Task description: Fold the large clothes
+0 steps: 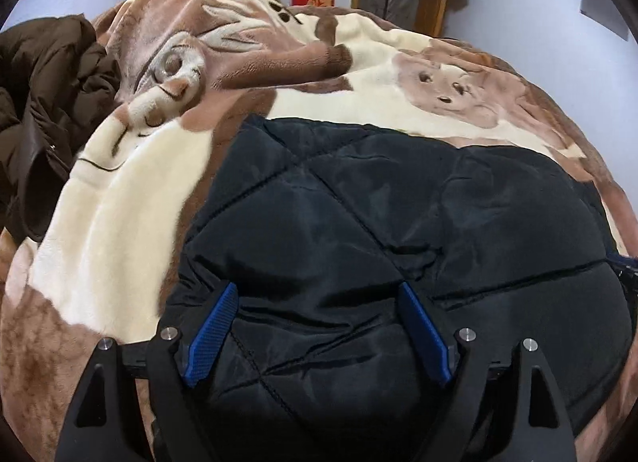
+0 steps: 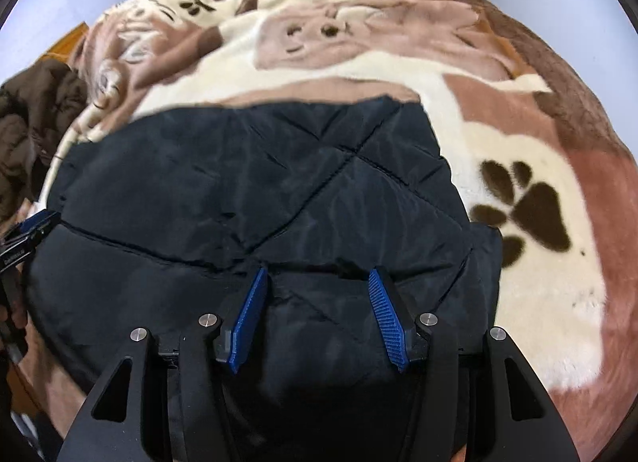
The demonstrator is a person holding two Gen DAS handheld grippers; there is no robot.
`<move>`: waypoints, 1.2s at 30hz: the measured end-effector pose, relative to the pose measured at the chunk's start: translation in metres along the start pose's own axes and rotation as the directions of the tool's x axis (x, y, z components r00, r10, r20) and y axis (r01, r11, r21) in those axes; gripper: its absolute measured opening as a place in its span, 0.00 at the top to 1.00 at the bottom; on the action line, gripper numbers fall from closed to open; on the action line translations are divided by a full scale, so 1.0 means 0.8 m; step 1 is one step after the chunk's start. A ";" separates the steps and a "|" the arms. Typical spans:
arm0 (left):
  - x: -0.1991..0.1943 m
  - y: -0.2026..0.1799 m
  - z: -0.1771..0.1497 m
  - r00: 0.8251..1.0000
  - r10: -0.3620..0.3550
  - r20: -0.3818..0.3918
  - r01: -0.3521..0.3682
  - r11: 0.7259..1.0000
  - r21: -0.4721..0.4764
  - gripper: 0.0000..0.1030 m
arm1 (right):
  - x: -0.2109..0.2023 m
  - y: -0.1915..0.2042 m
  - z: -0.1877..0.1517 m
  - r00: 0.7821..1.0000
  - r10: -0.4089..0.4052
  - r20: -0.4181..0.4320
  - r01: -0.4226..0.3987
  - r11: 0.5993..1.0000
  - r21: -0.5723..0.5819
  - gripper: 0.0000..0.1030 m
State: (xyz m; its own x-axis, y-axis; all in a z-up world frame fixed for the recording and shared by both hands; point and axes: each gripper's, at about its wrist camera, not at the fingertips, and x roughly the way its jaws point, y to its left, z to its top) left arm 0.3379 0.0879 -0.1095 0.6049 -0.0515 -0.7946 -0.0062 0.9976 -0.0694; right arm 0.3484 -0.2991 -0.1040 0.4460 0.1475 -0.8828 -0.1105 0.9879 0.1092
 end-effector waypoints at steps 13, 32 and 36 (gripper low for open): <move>-0.065 -0.018 0.008 0.998 -0.014 0.059 0.016 1.000 -0.024 0.25 | -0.066 0.005 -0.003 0.996 0.002 0.089 -0.006 0.999 0.041 0.48; -0.011 -0.139 -0.050 0.995 -0.084 -0.046 0.087 0.993 0.084 0.24 | 0.017 0.084 -0.060 1.000 -0.018 -0.024 0.016 0.996 -0.088 0.48; -0.011 -0.142 -0.048 0.996 -0.069 -0.057 0.074 0.994 0.081 0.23 | 0.017 0.086 -0.059 0.999 -0.022 -0.036 0.019 0.996 -0.090 0.48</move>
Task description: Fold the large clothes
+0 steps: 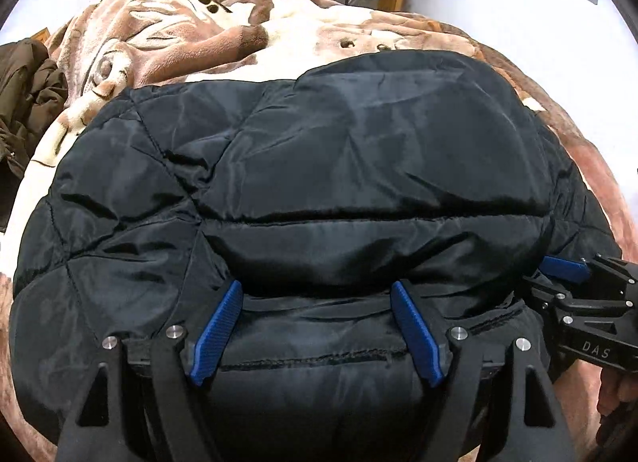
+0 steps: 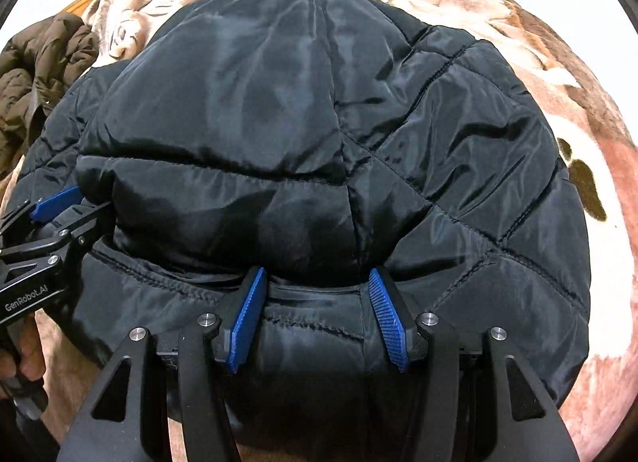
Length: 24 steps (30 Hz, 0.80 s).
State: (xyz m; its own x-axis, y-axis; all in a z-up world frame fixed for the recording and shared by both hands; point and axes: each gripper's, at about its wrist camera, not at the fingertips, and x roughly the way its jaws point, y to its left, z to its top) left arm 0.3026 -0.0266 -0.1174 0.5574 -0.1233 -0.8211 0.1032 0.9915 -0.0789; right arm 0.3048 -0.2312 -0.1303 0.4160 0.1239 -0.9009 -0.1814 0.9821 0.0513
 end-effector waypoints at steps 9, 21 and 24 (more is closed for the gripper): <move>-0.079 0.051 0.034 0.991 -0.015 0.132 0.020 0.999 -0.034 0.25 | -0.107 -0.050 0.018 0.982 0.060 0.177 -0.078 0.992 0.096 0.46; -0.007 0.151 0.055 0.991 0.126 0.049 -0.121 0.988 -0.098 0.21 | -0.041 -0.107 0.051 0.998 -0.024 0.058 0.018 0.993 0.114 0.46; -0.021 0.149 0.076 0.984 0.141 0.107 -0.135 0.989 -0.061 0.21 | -0.067 -0.107 0.071 0.988 -0.015 0.154 0.001 0.996 0.093 0.46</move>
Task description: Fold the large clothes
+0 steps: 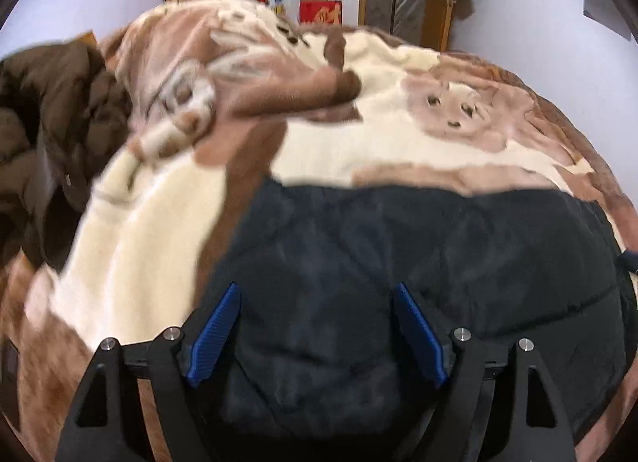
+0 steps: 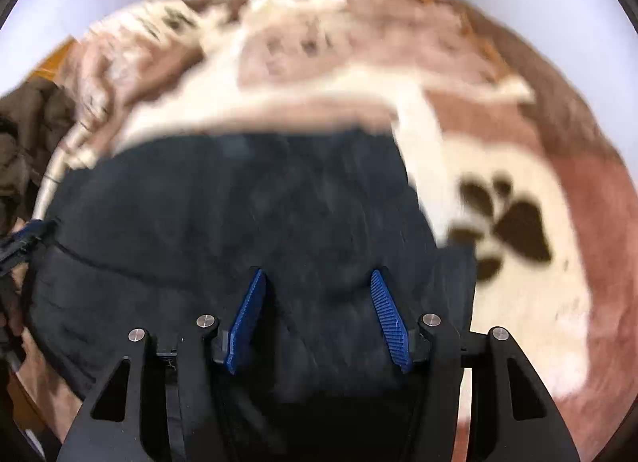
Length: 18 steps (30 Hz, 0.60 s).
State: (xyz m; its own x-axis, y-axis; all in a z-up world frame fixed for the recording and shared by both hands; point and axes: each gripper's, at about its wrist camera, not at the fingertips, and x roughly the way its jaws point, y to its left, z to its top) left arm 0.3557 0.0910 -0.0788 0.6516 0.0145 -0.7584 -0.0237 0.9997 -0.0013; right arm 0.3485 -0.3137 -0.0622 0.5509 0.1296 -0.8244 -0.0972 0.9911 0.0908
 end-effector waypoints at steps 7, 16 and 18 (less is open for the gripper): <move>0.067 0.023 0.012 0.995 0.018 -0.094 -0.024 0.998 -0.066 0.18 | 0.091 -0.040 0.009 0.994 -0.061 -0.094 0.065 0.997 0.050 0.41; 0.060 0.012 0.006 0.996 0.034 -0.079 -0.039 0.997 -0.061 0.18 | 0.084 -0.045 0.001 0.996 -0.039 -0.081 0.047 0.995 0.093 0.39; 0.050 0.010 0.007 0.996 0.043 -0.072 -0.048 0.997 -0.061 0.19 | 0.070 -0.044 -0.002 0.998 -0.041 -0.057 0.047 0.994 0.100 0.39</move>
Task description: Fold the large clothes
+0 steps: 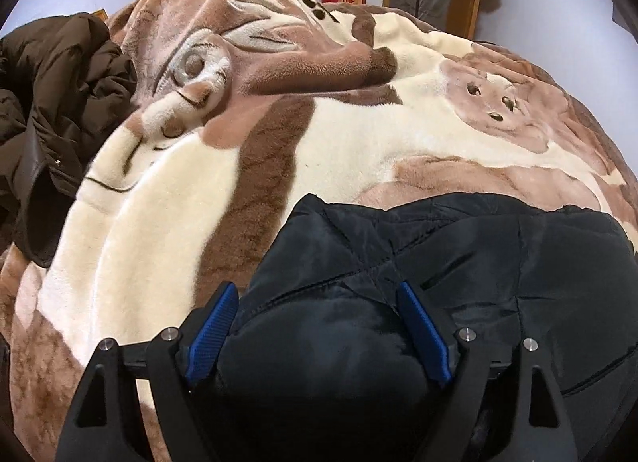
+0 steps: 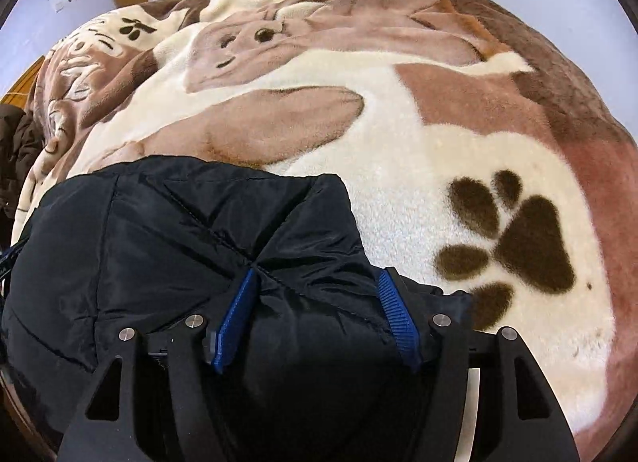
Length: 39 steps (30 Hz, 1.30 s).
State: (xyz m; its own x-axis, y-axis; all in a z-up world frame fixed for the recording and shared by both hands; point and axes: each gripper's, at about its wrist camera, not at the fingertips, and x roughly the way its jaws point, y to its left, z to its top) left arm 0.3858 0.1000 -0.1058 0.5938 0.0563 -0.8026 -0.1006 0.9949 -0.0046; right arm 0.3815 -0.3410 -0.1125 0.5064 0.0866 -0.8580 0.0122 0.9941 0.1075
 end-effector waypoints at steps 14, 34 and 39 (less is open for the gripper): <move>-0.117 0.055 -0.039 0.990 -0.024 0.136 0.031 0.999 -0.045 0.20 | -0.116 0.003 -0.068 0.989 0.012 0.147 -0.007 0.999 -0.039 0.39; -0.075 0.095 -0.096 0.993 -0.115 0.034 0.120 0.975 -0.187 0.25 | -0.084 -0.044 -0.114 0.996 0.049 0.075 -0.058 0.992 0.116 0.39; -0.095 0.114 -0.122 0.987 -0.145 0.064 0.156 0.961 -0.228 0.25 | -0.100 -0.050 -0.129 0.994 0.069 0.086 -0.082 0.984 0.157 0.38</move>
State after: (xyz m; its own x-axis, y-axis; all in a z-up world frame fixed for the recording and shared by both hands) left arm 0.2538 0.1780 -0.1032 0.6522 -0.0834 -0.7534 -0.1859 0.9460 -0.2657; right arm 0.2513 -0.3809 -0.1003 0.5784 0.1490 -0.8020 0.1061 0.9611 0.2551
